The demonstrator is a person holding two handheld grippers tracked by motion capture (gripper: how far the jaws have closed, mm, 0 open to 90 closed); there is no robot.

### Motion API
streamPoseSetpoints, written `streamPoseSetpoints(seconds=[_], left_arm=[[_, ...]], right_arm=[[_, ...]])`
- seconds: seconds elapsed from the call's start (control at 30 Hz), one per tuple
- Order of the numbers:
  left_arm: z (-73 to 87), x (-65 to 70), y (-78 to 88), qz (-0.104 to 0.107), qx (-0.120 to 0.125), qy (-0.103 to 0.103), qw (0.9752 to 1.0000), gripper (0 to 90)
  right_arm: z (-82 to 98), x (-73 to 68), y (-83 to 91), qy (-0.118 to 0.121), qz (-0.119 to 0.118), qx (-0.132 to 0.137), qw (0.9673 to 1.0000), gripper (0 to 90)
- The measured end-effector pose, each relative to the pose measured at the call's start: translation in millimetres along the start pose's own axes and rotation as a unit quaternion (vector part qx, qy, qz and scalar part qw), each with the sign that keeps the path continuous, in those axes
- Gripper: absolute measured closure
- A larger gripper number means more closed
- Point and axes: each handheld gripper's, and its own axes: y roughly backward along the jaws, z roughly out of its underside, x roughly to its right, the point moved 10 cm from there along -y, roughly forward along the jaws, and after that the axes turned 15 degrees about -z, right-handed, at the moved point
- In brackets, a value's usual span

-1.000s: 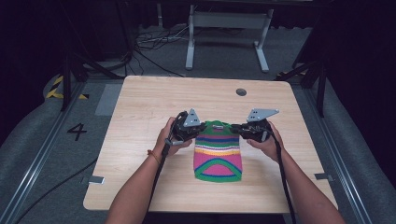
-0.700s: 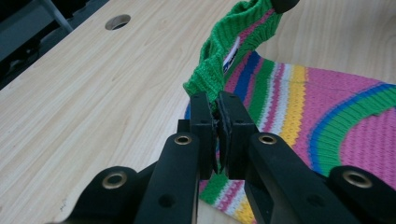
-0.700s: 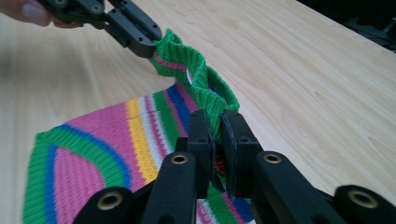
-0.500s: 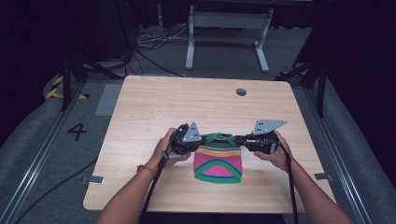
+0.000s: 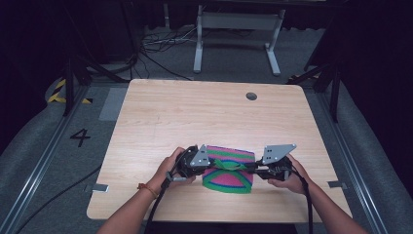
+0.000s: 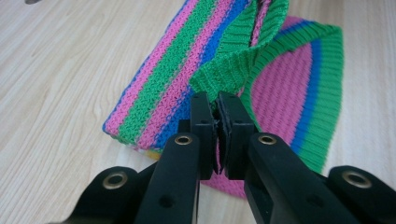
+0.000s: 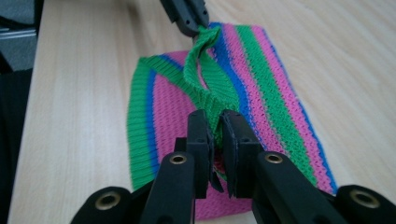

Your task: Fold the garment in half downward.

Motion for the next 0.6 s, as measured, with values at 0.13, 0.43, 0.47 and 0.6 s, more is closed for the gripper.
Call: streamPoseSetpoints(seconds=[0.13,0.43,0.47,0.6], left_arm=[[2.1,10.1,6.0,0.012,-0.004,-0.016,0.9998,85.6],[18.8,33.8,6.0,0.03,-0.037,-0.058,0.9972,85.2],[20.9,35.8,5.0,0.034,-0.038,-0.061,0.9968,85.0],[27.3,38.9,5.0,0.041,-0.037,-0.055,0.997,83.5]], right_arm=[[6.1,-13.9,-7.3,0.005,-0.014,-0.017,0.9997,82.4],[23.5,-29.6,-18.6,0.005,-0.03,-0.056,0.998,81.3],[26.2,-30.6,-20.5,0.003,-0.03,-0.06,0.9977,80.8],[35.3,-33.5,-26.4,0.012,-0.031,-0.084,0.9959,78.4]])
